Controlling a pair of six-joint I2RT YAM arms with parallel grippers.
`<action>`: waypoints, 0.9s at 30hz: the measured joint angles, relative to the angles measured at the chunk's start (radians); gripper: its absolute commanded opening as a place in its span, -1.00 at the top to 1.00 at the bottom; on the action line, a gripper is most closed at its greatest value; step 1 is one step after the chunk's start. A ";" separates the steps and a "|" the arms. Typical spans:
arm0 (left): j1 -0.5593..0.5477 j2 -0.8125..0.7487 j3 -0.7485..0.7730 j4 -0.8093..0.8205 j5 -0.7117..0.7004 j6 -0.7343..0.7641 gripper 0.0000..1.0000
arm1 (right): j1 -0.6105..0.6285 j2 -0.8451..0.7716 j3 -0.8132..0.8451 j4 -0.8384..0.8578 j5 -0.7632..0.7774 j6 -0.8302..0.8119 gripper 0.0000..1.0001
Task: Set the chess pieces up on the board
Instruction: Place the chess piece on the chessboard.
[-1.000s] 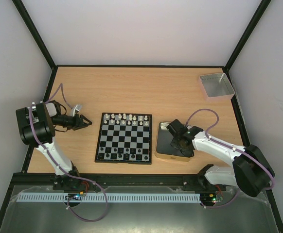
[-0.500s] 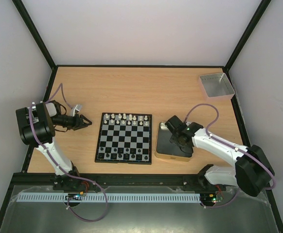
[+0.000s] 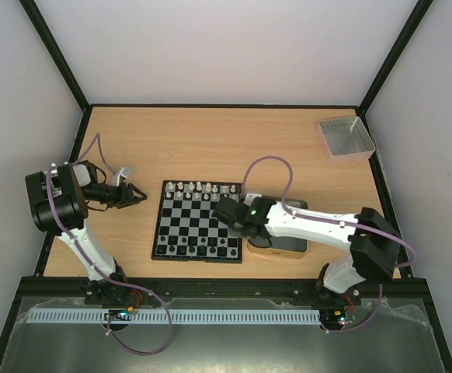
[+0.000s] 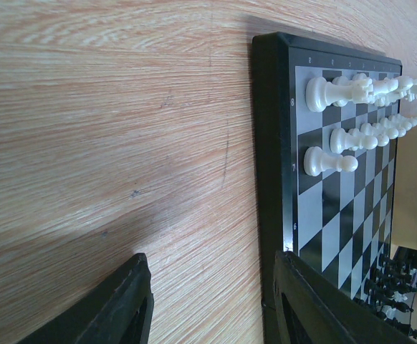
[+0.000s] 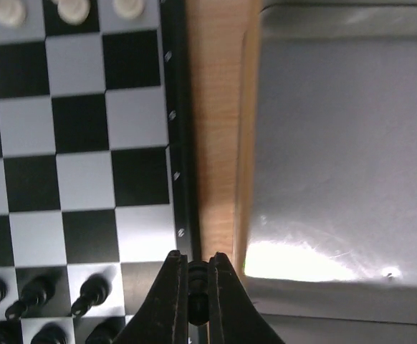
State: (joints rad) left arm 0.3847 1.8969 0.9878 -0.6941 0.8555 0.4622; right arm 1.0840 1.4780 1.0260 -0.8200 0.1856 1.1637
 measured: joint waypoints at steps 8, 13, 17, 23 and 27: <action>0.000 0.000 0.000 0.000 0.000 0.000 0.02 | 0.087 0.123 0.042 0.034 -0.034 0.000 0.95; 0.000 0.000 0.000 0.000 0.000 0.000 0.02 | 0.088 0.135 0.039 0.068 -0.057 -0.001 0.95; 0.000 0.000 0.000 0.000 0.000 0.000 0.02 | 0.088 0.147 0.032 0.092 -0.069 -0.005 0.95; 0.000 0.000 0.000 0.000 0.000 0.000 0.02 | 0.088 0.186 0.021 0.117 -0.083 -0.012 0.95; 0.000 0.000 0.000 0.000 0.000 0.000 0.02 | 0.088 0.189 0.008 0.125 -0.087 -0.012 0.95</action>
State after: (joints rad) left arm 0.3847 1.8969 0.9882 -0.6945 0.8555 0.4622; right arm 1.1721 1.6672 1.0340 -0.6952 0.0986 1.1519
